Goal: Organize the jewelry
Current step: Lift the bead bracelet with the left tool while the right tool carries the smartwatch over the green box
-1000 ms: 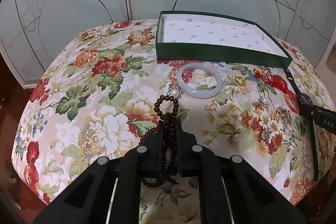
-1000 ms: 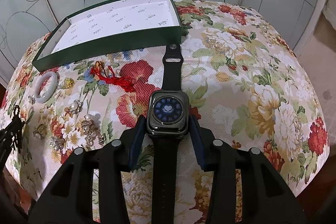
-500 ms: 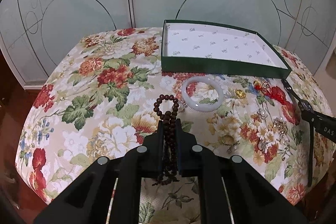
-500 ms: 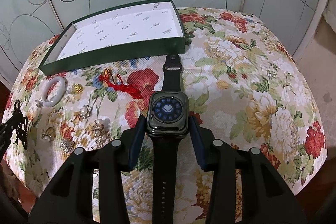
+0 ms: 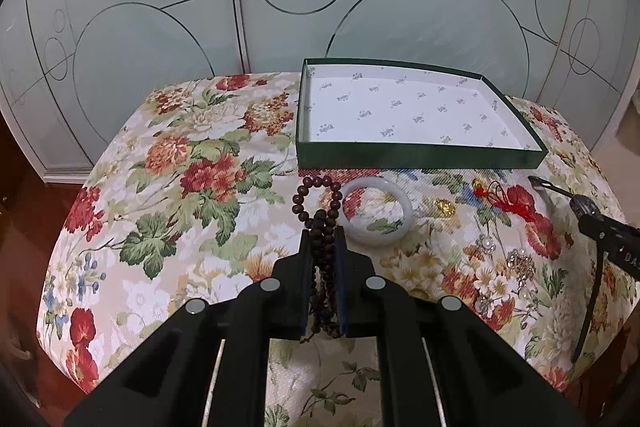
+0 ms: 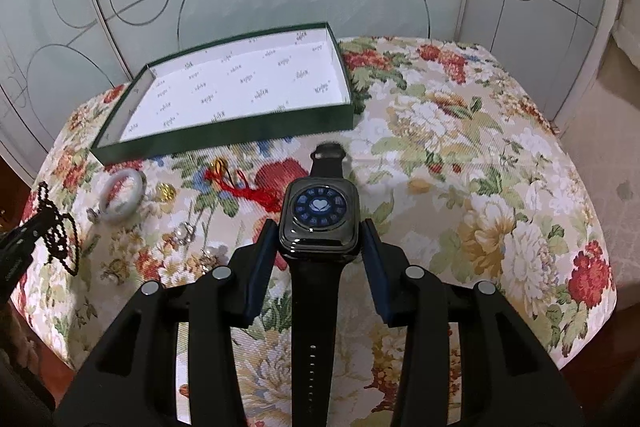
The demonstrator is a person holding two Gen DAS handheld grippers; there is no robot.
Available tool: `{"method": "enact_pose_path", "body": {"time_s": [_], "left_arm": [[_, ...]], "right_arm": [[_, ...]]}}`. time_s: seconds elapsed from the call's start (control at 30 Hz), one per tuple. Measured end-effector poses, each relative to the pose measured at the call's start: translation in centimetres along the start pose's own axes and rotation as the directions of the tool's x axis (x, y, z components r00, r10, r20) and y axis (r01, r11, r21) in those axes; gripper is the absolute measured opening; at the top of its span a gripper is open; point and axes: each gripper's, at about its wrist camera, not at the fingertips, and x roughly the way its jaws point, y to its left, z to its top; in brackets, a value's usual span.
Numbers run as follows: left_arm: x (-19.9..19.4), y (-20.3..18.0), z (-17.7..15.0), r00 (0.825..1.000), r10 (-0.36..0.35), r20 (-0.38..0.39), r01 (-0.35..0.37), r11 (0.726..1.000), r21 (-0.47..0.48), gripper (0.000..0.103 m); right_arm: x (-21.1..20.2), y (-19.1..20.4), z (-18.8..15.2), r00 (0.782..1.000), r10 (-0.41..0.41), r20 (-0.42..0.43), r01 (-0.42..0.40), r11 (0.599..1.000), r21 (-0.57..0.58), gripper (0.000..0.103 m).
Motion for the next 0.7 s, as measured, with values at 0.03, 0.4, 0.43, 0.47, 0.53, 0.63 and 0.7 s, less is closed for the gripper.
{"method": "enact_pose_path", "body": {"time_s": [0.03,0.4,0.43,0.47,0.53,0.63,0.7], "left_arm": [[0.0,0.0,0.1,1.000,0.000,0.000,0.000,1.000,0.001,0.010],[-0.7,-0.5,3.8,0.999,-0.024,0.028,0.024,1.000,0.014,0.010],[-0.7,-0.6,4.5,0.999,-0.028,0.035,0.027,0.999,0.019,0.010],[-0.8,-0.7,5.0,0.999,-0.028,0.042,0.027,0.999,0.022,0.010],[-0.8,-0.9,6.5,0.998,-0.028,0.063,0.026,0.999,0.033,0.010],[-0.4,-1.5,9.3,0.995,-0.019,0.099,0.014,0.999,0.052,0.010],[0.5,-1.8,11.6,0.993,-0.022,0.115,0.016,0.998,0.054,0.010]], "right_arm": [[-0.3,0.0,0.2,1.000,0.001,0.007,-0.001,1.000,0.001,0.042],[-4.7,0.2,4.4,0.991,0.044,0.127,-0.044,0.999,-0.002,0.042],[-4.9,0.3,4.9,0.989,0.047,0.138,-0.047,0.999,-0.005,0.042],[-5.3,0.5,5.8,0.986,0.051,0.158,-0.050,0.999,-0.010,0.042],[-5.6,1.0,7.5,0.980,0.053,0.190,-0.050,0.999,-0.021,0.042],[-5.3,1.6,10.4,0.972,0.051,0.230,-0.044,0.998,-0.035,0.042],[-4.4,2.0,12.2,0.969,0.053,0.242,-0.045,0.998,-0.039,0.042]]}}
